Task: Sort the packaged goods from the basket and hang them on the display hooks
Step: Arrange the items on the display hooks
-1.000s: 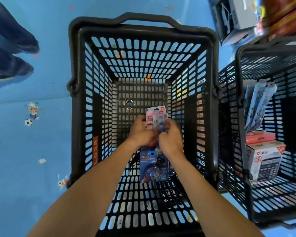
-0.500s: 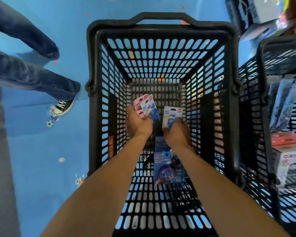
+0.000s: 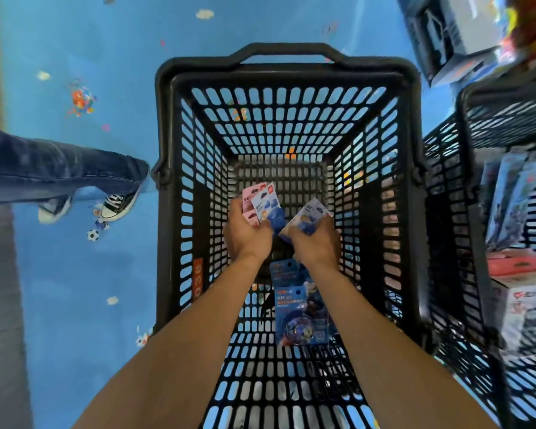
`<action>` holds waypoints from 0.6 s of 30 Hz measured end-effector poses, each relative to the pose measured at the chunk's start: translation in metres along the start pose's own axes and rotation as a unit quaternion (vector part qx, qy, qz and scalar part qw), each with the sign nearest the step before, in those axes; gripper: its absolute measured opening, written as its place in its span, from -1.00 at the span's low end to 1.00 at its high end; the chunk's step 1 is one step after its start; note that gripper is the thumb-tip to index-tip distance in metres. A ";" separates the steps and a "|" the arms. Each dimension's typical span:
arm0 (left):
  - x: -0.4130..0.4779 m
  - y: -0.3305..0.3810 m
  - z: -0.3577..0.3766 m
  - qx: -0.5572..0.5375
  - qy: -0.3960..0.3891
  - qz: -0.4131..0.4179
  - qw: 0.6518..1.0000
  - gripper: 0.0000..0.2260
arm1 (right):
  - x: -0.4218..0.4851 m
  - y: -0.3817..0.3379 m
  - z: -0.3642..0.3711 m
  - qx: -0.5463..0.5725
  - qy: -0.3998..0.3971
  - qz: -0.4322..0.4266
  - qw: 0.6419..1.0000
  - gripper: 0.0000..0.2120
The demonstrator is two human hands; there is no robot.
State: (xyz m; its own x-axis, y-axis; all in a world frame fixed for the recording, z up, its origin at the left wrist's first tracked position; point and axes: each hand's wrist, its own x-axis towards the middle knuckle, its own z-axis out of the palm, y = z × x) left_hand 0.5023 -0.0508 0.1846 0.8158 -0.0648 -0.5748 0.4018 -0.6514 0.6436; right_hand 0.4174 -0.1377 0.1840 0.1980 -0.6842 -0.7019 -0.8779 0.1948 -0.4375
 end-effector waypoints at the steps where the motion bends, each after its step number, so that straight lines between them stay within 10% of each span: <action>1: -0.002 0.003 -0.002 0.004 -0.005 0.000 1.000 -0.63 | -0.003 -0.005 -0.004 0.061 -0.009 0.004 0.998 -0.61; 18: -0.123 0.045 -0.081 -0.087 -0.241 0.005 0.967 -0.43 | -0.134 0.006 -0.088 0.207 -0.126 -0.083 0.967 -0.55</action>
State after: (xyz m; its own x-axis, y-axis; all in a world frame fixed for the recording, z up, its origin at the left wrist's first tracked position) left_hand 0.4536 -0.0103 0.3255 0.5484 -0.4421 -0.7098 0.4935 -0.5141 0.7015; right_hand 0.3475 -0.1071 0.3247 0.4664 -0.5468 -0.6954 -0.5864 0.3974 -0.7058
